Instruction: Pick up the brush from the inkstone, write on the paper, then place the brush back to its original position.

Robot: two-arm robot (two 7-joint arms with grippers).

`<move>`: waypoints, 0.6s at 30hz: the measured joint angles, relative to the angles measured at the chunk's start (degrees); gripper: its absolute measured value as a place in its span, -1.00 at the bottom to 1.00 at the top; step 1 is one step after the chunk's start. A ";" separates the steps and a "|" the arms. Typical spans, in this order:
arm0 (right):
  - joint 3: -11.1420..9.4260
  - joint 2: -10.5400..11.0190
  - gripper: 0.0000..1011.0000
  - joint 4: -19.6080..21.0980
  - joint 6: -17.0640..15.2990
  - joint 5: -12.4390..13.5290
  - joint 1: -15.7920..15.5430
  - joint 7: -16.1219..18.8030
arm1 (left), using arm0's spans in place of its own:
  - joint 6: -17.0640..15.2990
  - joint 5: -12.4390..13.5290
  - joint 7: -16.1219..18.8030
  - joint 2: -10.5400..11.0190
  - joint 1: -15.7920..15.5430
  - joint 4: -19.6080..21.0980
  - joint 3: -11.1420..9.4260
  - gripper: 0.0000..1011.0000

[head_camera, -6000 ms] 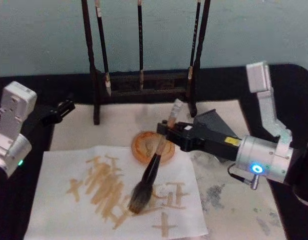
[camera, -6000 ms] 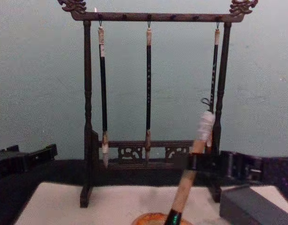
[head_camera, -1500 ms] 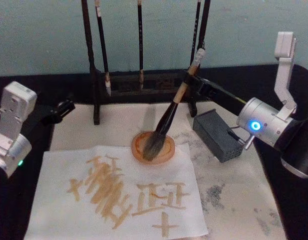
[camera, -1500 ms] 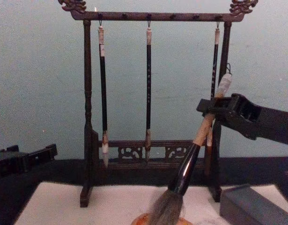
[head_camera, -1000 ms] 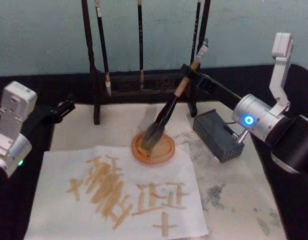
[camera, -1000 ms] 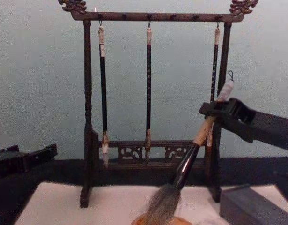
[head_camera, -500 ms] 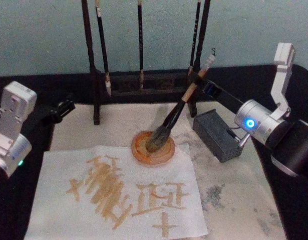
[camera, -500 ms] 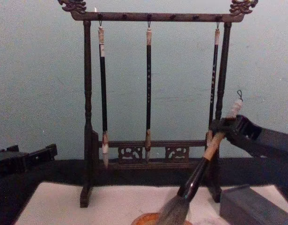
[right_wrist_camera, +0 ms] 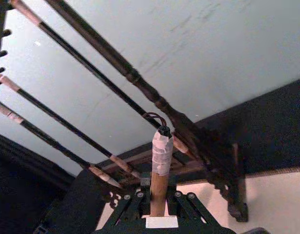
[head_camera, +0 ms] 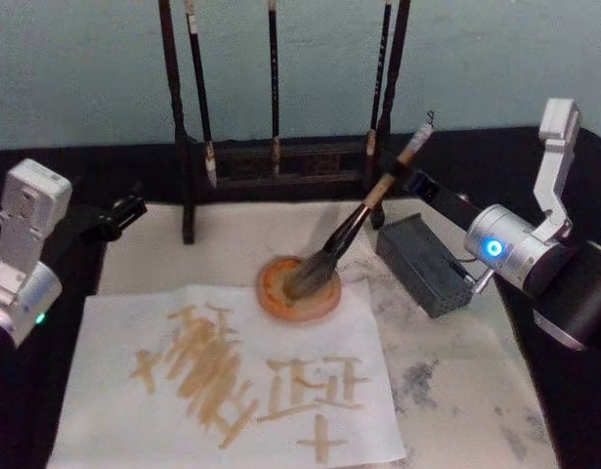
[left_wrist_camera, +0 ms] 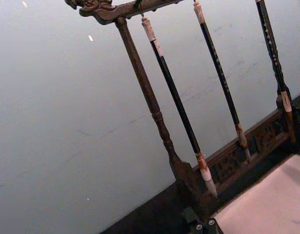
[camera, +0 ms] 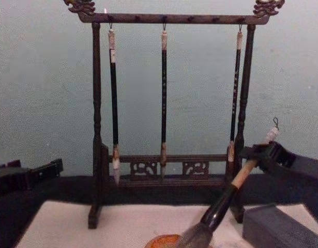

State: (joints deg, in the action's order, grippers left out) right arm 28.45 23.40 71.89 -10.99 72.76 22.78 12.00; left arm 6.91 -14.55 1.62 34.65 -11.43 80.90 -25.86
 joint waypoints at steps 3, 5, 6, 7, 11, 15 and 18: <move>-0.38 -0.33 -0.63 -0.88 -0.07 0.49 -0.17 -0.20 | 0.00 0.00 0.00 0.00 0.00 0.00 0.00 0.98; -0.61 -0.47 -0.63 -1.29 -0.13 0.78 -0.30 -0.37 | 0.00 0.00 0.00 0.00 0.00 0.00 0.00 0.98; -0.67 -0.50 -0.62 -1.38 -0.14 0.85 -0.35 -0.46 | 0.00 0.00 0.00 0.00 0.00 0.00 0.00 0.98; -0.74 -0.51 -0.62 -1.44 -0.15 0.91 -0.42 -0.56 | 0.00 0.00 0.00 0.00 0.00 0.00 0.00 0.98; -1.10 -0.42 -0.62 -1.55 -0.18 1.12 -0.79 -1.16 | 0.00 0.00 0.00 0.00 0.00 0.00 0.00 0.98; -1.56 -0.12 -0.62 -1.55 -0.11 1.36 -1.26 -1.73 | 0.00 0.00 0.00 0.00 0.00 0.00 0.00 0.98; -1.90 0.09 -0.62 -1.80 -0.11 1.63 -1.67 -2.45 | 0.00 0.00 0.00 0.00 0.00 0.00 0.00 0.98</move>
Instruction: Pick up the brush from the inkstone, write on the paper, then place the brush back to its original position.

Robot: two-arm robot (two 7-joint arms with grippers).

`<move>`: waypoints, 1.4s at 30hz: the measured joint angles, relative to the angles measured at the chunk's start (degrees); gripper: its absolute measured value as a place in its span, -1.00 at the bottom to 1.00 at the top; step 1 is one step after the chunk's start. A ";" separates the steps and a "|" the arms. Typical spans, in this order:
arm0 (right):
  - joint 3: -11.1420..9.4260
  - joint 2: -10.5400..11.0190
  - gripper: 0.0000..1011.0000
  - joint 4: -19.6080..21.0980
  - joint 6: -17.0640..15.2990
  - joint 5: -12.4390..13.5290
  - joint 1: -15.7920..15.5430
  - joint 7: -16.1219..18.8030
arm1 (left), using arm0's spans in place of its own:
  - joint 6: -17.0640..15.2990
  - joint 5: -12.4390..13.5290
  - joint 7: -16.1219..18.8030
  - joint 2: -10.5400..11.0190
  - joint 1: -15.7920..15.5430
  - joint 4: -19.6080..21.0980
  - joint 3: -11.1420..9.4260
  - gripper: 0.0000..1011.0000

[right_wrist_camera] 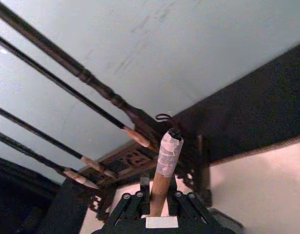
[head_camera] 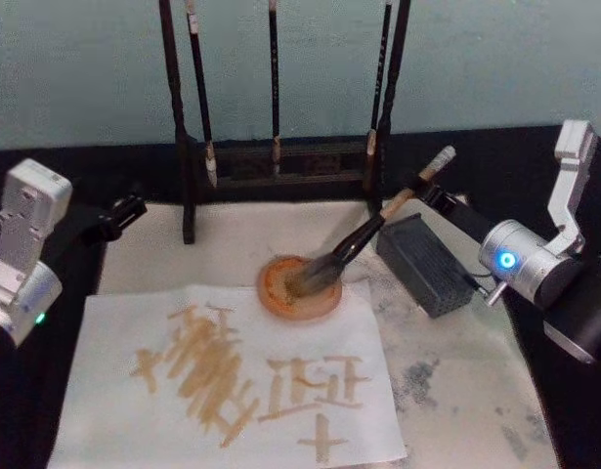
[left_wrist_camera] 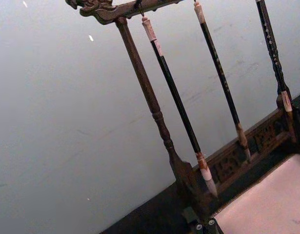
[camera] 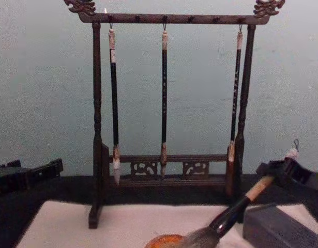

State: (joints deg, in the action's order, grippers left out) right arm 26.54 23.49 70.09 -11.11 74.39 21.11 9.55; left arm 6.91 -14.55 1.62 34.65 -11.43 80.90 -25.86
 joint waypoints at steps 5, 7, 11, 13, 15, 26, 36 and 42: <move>-0.14 0.01 -0.61 -0.56 -0.06 0.10 -0.29 -0.87 | 0.00 0.00 0.00 0.00 0.00 0.00 0.00 0.98; -0.16 -0.04 -0.61 -0.80 -0.11 0.07 -0.36 -1.50 | 0.00 0.00 0.00 0.00 0.00 0.00 0.00 0.98; -0.17 -0.13 -0.61 -1.21 -0.44 -0.11 -0.37 -2.59 | 0.00 0.00 0.00 0.00 0.00 0.00 0.00 0.98; -0.17 -0.15 -0.61 -1.39 -0.63 -0.14 -0.35 -2.84 | 0.00 0.00 0.00 0.00 0.00 0.00 0.00 0.98; -0.15 -0.19 -0.61 -1.64 -1.11 -0.16 -0.23 -3.32 | 0.00 0.00 0.00 0.00 0.00 0.00 0.00 0.98; -0.06 -0.19 -0.61 -1.74 -1.50 -0.33 -0.16 -3.69 | 0.00 0.00 0.00 0.00 0.00 0.00 0.00 0.98; 0.06 -0.17 -0.18 -1.78 -1.52 -0.55 -0.23 -3.72 | 0.00 0.00 0.00 0.00 0.00 0.00 0.00 0.98; 0.06 0.21 0.26 -1.31 -2.41 -0.54 -0.31 -4.98 | 0.00 0.00 0.00 0.00 0.00 0.00 0.00 0.98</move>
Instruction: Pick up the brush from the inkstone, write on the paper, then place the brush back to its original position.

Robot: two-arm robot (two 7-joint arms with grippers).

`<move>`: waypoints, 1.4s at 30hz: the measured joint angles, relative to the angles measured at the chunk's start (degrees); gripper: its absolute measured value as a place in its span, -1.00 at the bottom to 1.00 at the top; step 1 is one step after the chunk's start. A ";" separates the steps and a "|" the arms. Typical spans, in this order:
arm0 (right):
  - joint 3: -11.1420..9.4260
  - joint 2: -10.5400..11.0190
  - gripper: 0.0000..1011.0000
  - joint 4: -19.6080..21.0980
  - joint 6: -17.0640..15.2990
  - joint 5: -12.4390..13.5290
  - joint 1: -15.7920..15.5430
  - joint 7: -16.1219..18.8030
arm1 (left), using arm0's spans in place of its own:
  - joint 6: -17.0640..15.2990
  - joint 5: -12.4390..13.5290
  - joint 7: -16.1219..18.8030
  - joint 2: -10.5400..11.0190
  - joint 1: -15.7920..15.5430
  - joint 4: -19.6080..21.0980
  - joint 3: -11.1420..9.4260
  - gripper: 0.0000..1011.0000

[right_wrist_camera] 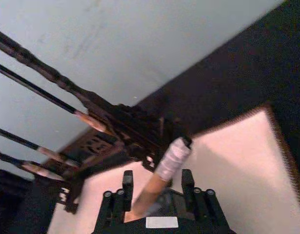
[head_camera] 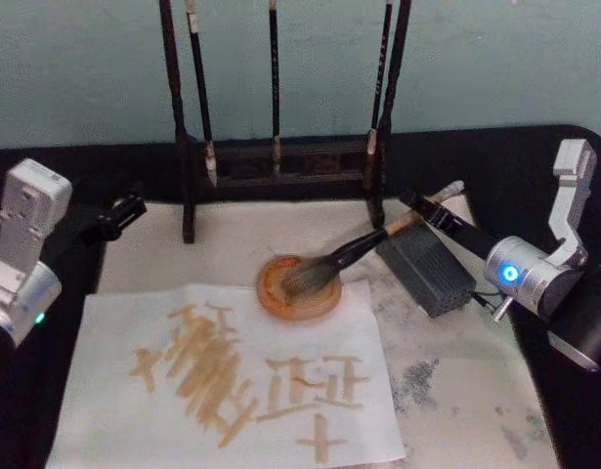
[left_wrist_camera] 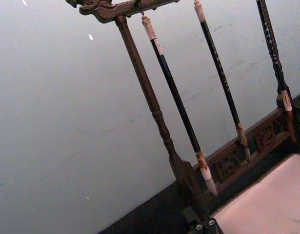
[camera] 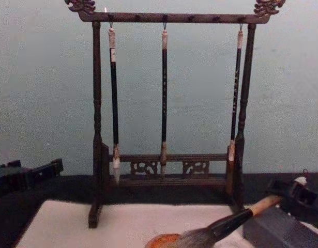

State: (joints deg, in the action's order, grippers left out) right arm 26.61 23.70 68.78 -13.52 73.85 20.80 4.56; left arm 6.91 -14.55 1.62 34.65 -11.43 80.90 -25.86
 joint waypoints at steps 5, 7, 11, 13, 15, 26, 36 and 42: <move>0.08 0.97 0.54 2.01 -1.40 -0.34 -0.48 -4.73 | 0.00 0.00 0.00 0.00 0.00 0.00 0.00 0.98; 0.15 1.36 0.69 2.80 -1.61 -0.63 -0.68 -5.78 | 0.00 0.00 0.00 0.00 0.00 0.00 0.00 0.98; 0.47 2.78 0.88 5.33 -2.07 -2.06 -1.28 -8.51 | 0.00 0.00 0.00 0.00 0.00 0.00 0.00 0.98; 0.58 3.34 0.94 6.26 -2.19 -2.74 -1.50 -9.28 | 0.00 0.00 0.00 0.00 0.00 0.00 0.00 0.98; 0.66 3.84 0.98 7.06 -2.29 -3.46 -1.73 -9.87 | 0.00 0.00 0.00 0.00 -0.01 0.00 0.00 0.98; 0.63 6.74 0.98 11.51 -2.73 -8.36 -3.20 -10.88 | 0.00 0.00 0.00 0.00 -0.01 0.00 0.00 0.98; 0.18 8.85 0.98 15.08 -3.75 -11.39 -5.21 -10.81 | 0.00 0.00 0.00 0.00 0.00 0.00 0.00 0.98; -0.65 9.75 0.98 16.92 -4.19 -12.53 -6.64 -10.82 | 0.00 0.00 0.00 0.00 -0.01 0.00 0.00 0.98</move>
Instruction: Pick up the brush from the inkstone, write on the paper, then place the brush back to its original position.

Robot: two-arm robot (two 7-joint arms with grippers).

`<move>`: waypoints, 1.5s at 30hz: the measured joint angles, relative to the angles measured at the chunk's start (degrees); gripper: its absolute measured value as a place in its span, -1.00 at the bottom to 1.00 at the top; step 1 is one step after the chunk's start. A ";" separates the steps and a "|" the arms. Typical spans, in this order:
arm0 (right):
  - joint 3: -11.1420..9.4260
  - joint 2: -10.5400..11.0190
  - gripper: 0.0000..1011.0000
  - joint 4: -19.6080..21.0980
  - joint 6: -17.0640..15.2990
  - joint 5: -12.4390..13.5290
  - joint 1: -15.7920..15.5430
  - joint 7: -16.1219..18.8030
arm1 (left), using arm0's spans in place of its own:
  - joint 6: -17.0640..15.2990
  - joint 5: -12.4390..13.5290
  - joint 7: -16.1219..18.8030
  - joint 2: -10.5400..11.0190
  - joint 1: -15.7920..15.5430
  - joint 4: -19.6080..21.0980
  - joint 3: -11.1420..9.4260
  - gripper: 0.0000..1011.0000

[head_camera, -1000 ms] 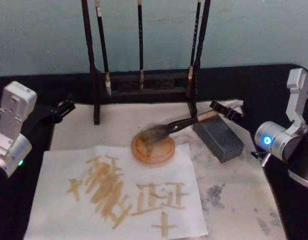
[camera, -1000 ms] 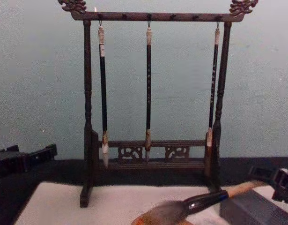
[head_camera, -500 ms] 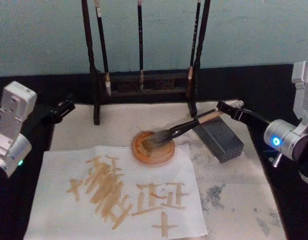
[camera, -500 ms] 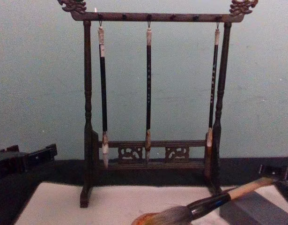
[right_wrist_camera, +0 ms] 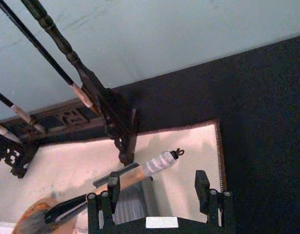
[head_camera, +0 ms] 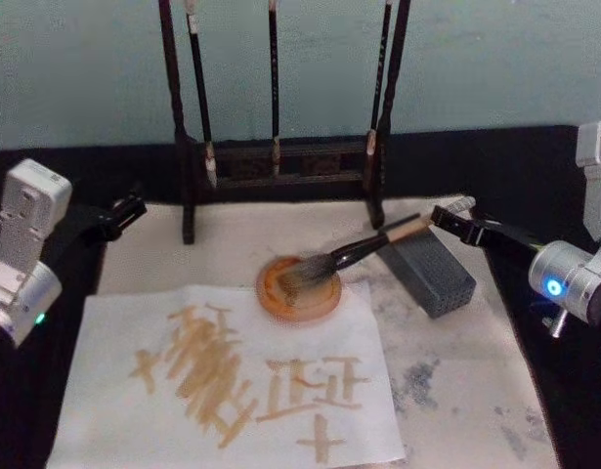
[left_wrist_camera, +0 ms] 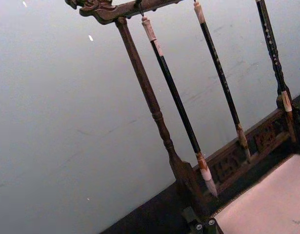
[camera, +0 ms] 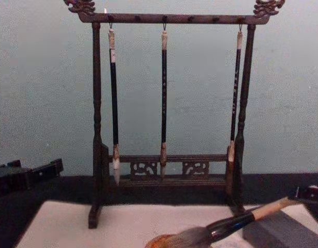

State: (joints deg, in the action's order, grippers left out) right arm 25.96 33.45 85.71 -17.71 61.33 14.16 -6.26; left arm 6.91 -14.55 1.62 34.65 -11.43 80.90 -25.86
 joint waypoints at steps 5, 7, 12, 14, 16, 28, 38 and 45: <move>-0.77 0.71 0.98 1.60 -0.15 -0.68 -1.30 -0.06 | 0.00 0.00 0.00 0.00 0.00 0.00 0.00 0.98; -1.03 1.02 0.98 2.34 -0.12 -1.09 -1.81 -0.08 | 0.00 0.00 0.00 0.00 0.00 0.00 0.00 0.98; -1.53 2.47 0.98 5.54 1.01 -3.85 -3.82 -0.40 | 0.00 0.00 0.00 0.00 0.00 0.00 0.00 0.98; -1.41 3.33 0.98 7.36 2.10 -6.13 -4.81 -0.74 | 0.00 0.00 0.00 0.00 0.00 0.00 0.00 0.98; -1.11 4.14 0.98 9.09 3.23 -8.41 -5.67 -0.75 | 0.00 0.00 0.00 0.00 0.00 0.00 0.00 0.98; 2.25 7.03 0.98 15.82 9.20 -20.97 -8.02 1.49 | 0.00 0.00 0.00 0.00 0.00 0.00 0.00 0.98; 6.52 7.03 0.98 18.56 11.89 -30.53 -7.35 4.51 | 0.00 0.00 0.00 0.00 0.00 0.00 0.00 0.98; 9.75 5.61 0.98 18.59 12.02 -35.39 -5.81 7.19 | 0.00 0.00 0.00 0.00 0.00 0.00 0.00 0.98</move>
State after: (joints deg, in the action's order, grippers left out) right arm 35.71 39.06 104.30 -5.70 25.93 8.35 0.93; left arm 6.91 -14.55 1.62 34.64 -11.43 80.90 -25.86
